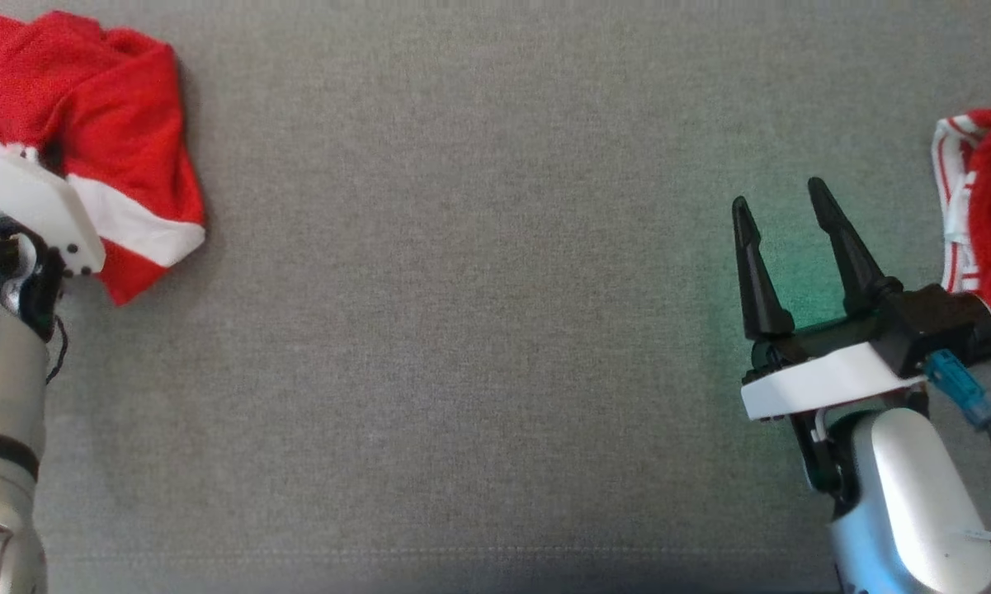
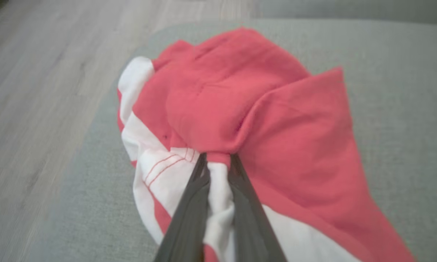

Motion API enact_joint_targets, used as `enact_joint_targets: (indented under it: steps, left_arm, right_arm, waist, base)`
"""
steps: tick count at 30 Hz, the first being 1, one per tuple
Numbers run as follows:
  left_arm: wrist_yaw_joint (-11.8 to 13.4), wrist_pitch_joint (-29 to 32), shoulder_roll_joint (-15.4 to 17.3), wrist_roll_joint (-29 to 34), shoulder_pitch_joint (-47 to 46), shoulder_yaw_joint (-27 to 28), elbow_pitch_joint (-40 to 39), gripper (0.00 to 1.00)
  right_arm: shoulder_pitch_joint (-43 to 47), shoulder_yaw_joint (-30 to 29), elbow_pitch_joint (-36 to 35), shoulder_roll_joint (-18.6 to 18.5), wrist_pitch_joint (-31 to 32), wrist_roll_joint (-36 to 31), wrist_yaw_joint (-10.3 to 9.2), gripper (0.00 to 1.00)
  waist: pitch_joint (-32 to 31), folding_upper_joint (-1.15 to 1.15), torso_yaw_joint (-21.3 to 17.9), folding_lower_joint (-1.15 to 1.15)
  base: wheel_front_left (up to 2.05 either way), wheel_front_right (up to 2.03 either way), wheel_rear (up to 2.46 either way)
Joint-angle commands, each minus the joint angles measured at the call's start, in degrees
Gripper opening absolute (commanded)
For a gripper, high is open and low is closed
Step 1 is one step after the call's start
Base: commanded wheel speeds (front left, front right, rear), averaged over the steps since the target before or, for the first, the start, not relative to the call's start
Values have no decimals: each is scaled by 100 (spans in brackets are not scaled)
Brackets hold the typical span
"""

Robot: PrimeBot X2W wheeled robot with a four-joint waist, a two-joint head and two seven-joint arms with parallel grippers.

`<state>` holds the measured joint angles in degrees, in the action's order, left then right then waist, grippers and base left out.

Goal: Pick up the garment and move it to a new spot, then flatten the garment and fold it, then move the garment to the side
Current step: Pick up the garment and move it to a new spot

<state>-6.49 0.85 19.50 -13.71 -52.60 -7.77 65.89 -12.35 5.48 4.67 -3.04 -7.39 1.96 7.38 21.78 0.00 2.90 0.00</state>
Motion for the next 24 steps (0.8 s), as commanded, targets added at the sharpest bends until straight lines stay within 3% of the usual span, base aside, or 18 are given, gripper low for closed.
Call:
enact_joint_targets:
  steps: [1,5,11,19,24]
  left_arm:
    - [29,-337,259,-74,-62,158,-185,0]
    - [-2,-801,95,-246,-27,230,-340,0]
    - [-62,-1037,-258,-489,75,195,-745,0]
    - [-84,-774,-986,-911,620,-8,-1956,0]
    - [108,-459,-1382,-953,1112,-248,-2745,0]
  right_arm:
    - [-32,157,-96,1,-87,48,11,100]
    - [16,170,56,7,-142,123,11,100]
    - [88,121,197,12,-227,219,11,100]
    - [66,-239,192,15,-304,299,11,100]
    - [27,-398,140,15,-305,295,11,100]
  waist:
    - [-252,0,14,0]
    - [-578,0,9,0]
    - [-923,0,-34,0]
    - [-1192,0,-326,0]
    - [-1220,0,-572,0]
  base:
    - [0,0,0]
    - [0,0,0]
    - [0,0,0]
    - [0,0,0]
    - [0,0,0]
